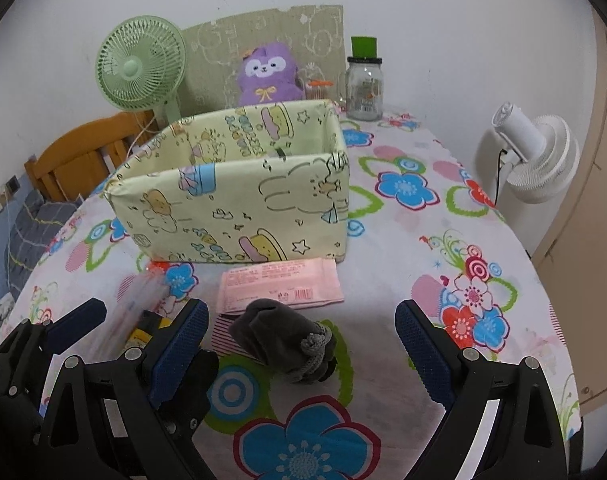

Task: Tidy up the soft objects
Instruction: 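Move the left gripper to the yellow cartoon tissue pack while the right gripper approaches the gray sock, then close the left gripper on the yellow tissue pack while the right gripper grasps the gray sock, then carry the tissue pack in the left gripper and sock in the right gripper over the fabric box, then lower the tissue pack into the box and open the left gripper while the right gripper lowers the sock in, then lift both grippers out of the box and back away from it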

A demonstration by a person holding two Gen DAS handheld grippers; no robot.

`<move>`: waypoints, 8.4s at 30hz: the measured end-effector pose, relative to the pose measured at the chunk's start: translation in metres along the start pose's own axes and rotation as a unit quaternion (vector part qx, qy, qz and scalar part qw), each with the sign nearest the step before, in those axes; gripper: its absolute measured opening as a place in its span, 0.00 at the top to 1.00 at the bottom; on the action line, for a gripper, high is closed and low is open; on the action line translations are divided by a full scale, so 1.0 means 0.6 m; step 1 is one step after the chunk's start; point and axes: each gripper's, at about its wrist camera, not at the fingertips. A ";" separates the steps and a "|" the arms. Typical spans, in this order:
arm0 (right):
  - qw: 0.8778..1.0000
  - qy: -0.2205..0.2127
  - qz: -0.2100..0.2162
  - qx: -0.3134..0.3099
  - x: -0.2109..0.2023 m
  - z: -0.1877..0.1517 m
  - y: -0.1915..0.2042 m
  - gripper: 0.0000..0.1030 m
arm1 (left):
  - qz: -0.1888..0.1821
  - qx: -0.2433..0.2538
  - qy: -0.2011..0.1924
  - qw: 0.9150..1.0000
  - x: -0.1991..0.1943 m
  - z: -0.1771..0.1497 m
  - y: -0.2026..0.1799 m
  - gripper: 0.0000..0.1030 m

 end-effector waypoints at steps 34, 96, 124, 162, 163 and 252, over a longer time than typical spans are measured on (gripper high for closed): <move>0.999 0.039 0.029 0.003 0.032 -0.010 0.013 0.42 | 0.024 0.003 0.031 0.999 0.021 -0.014 -0.001 0.21; 0.998 -0.052 0.018 -0.017 -0.098 -0.003 0.033 0.41 | 0.008 0.010 -0.029 0.999 -0.084 0.007 -0.019 0.55; 0.994 -0.109 0.014 -0.024 -0.196 0.037 0.068 0.41 | 0.010 0.020 -0.090 0.996 -0.178 0.051 -0.001 0.55; 0.994 -0.100 0.020 -0.030 -0.139 0.169 0.055 0.41 | 0.014 0.013 -0.085 0.996 -0.125 0.172 0.013 0.55; 0.994 -0.100 0.020 -0.030 -0.137 0.171 0.055 0.41 | 0.015 0.013 -0.085 0.996 -0.122 0.176 0.014 0.55; 0.996 -0.061 0.038 -0.059 -0.004 0.240 0.057 0.14 | 0.031 0.004 -0.031 0.999 0.002 0.230 0.045 0.20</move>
Point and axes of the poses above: each gripper's, at about its wrist camera, not at the fingertips, and x roughly the way its jaws point, y to its left, z to its top, and after that the axes turned 13 degrees about y, right-handed
